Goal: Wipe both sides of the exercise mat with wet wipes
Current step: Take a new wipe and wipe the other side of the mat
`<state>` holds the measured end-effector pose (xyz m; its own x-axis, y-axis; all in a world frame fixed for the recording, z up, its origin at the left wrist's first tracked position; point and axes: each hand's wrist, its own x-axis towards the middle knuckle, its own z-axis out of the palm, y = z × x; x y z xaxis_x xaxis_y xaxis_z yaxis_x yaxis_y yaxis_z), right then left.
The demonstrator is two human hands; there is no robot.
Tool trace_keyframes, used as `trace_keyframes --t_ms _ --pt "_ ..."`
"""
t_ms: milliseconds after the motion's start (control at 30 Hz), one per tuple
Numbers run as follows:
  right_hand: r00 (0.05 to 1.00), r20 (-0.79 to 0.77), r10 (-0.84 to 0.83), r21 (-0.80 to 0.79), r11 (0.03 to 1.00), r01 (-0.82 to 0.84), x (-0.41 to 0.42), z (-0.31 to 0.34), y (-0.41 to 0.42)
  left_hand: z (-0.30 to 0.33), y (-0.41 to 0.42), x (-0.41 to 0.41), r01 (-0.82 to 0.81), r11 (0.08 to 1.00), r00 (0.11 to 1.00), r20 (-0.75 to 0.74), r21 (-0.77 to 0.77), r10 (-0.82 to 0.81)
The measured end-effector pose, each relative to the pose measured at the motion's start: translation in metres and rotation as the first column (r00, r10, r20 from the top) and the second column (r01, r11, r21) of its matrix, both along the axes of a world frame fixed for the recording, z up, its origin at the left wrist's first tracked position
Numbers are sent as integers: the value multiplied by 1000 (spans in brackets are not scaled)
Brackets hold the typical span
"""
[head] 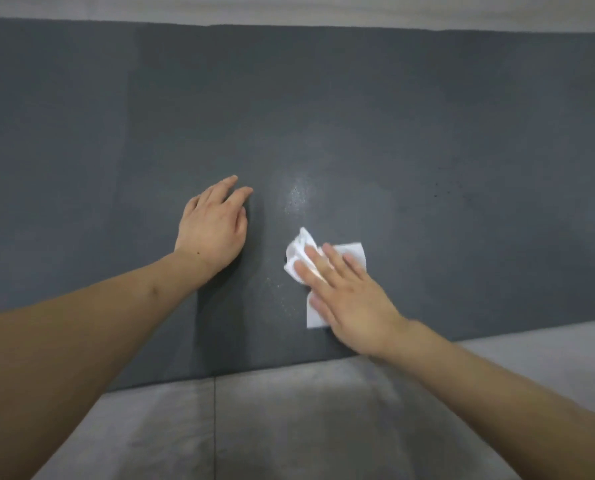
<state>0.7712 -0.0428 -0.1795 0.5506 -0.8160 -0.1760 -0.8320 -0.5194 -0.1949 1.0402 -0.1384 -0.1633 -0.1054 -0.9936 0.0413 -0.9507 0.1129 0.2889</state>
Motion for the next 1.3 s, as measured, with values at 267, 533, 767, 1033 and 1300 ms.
trace_keyframes --t_ms 267,533,767,1033,1300 --pt "980 -39 193 -3 981 -193 -29 5 -2 -11 -1 -14 92 996 996 7 15 -92" --pt "932 -87 -352 61 932 358 -39 9 -190 -11 -3 -27 114 993 993 -23 21 -113" --pt "990 -52 -134 79 987 138 -83 11 47 -13 -13 -27 131 991 989 -68 15 -130" --pt "975 -91 -201 42 978 206 -83 5 -48 -14 -7 -31 223 975 975 -12 17 -223" --pt "859 -75 -506 51 858 510 -49 4 -149 -8 3 3 164 986 986 -17 -34 -165"
